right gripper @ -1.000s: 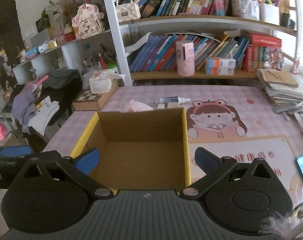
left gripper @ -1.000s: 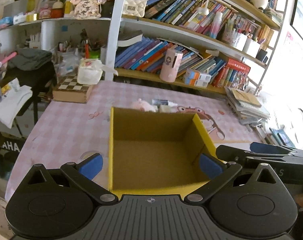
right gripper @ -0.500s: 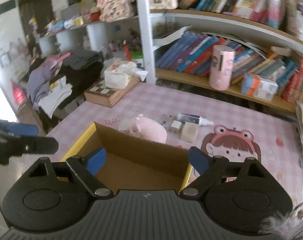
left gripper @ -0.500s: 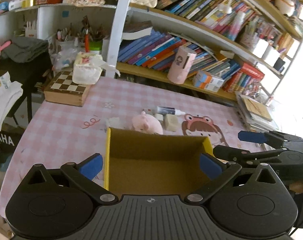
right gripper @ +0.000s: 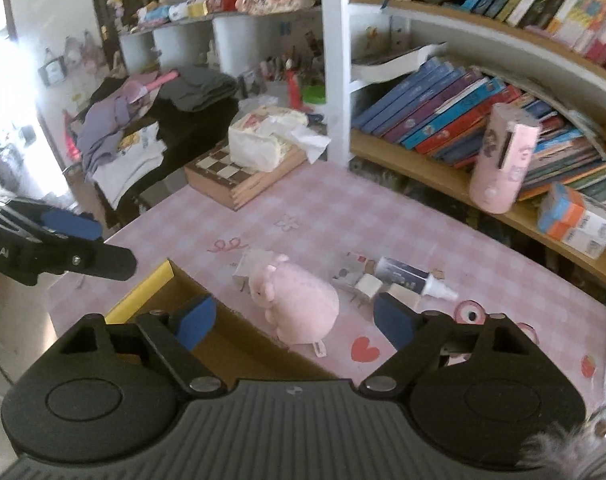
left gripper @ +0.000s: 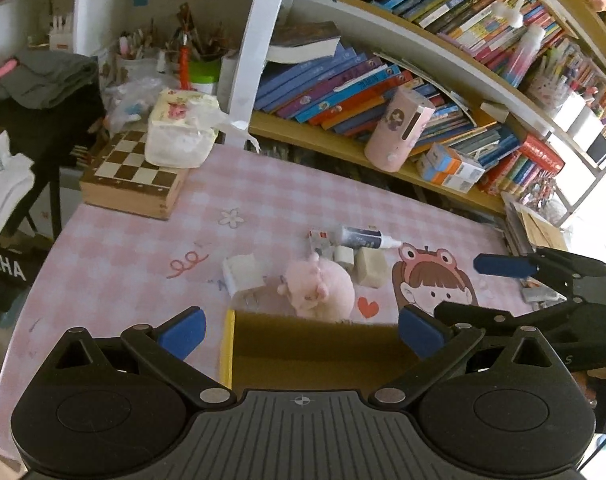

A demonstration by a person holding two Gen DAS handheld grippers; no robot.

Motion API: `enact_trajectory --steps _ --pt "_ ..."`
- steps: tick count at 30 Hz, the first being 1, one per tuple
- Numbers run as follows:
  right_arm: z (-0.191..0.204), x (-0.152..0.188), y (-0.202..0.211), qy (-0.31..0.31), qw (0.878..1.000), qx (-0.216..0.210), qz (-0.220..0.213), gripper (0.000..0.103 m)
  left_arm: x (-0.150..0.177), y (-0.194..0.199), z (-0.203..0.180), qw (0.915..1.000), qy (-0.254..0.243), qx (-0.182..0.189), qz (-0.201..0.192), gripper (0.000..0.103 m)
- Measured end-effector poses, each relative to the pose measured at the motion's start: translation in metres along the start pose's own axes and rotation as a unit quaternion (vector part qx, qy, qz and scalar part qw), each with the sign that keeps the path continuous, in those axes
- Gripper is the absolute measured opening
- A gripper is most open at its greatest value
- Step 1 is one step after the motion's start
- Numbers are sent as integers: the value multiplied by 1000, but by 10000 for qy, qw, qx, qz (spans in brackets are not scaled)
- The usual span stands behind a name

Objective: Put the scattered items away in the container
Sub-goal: 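Lower the right tool onto the pink plush pig while the left tool approaches a white charger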

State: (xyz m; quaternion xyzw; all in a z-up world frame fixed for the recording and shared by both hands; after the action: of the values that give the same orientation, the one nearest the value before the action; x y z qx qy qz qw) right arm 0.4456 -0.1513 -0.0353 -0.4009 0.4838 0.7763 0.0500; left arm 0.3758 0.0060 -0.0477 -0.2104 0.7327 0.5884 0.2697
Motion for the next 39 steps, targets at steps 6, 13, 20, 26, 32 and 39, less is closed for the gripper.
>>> enact_trajectory --steps 6,13,20,26,32,39 --pt "-10 -11 -38 302 9985 -121 433 75 -14 -35 17 9994 160 -206 213 99" --pt "-22 -13 -86 459 9951 -227 841 64 -20 -77 34 9974 384 -64 611 94" --pt "-15 -14 -120 780 9899 -378 1120 64 -25 -118 43 9926 676 106 1003 93" --pt "-11 -8 -140 1030 9833 -522 1410 64 -23 -150 54 9854 1050 137 1331 93" --pt "-10 -2 -155 1190 9758 -668 1706 65 -19 -178 60 9768 1185 135 1780 93" --pt "-8 7 -170 1325 9686 -785 1950 66 -21 -203 58 9710 1125 192 2099 92"
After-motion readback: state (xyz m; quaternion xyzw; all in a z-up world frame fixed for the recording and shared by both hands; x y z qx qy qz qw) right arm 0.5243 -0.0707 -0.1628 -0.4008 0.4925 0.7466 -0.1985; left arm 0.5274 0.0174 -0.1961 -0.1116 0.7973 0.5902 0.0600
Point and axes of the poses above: each gripper's, at about its wrist camera, not at the fingertips, and y roughly against the way its jaws point, z to its left, x to its underside, the point moved 8 cm from there along -y, roughly the way its jaws point, and after that the axes turned 11 degrees about -y, right-handed, at the moved point
